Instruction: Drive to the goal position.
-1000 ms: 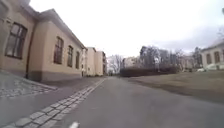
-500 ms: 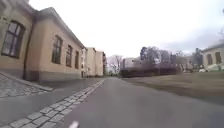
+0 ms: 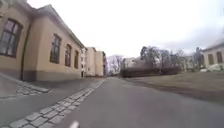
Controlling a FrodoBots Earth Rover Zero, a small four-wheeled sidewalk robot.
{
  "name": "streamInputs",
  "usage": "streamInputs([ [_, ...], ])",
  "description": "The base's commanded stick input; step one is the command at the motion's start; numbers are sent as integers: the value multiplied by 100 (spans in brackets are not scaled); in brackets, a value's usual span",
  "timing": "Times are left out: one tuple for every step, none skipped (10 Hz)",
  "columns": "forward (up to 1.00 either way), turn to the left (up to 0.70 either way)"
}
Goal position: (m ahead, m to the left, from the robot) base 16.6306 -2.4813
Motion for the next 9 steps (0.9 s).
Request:
streamInputs([
  [70,0],
  [70,0],
  [70,0],
  [70,0],
  [70,0],
  [70,0],
  [70,0],
  [70,0],
  [70,0],
])
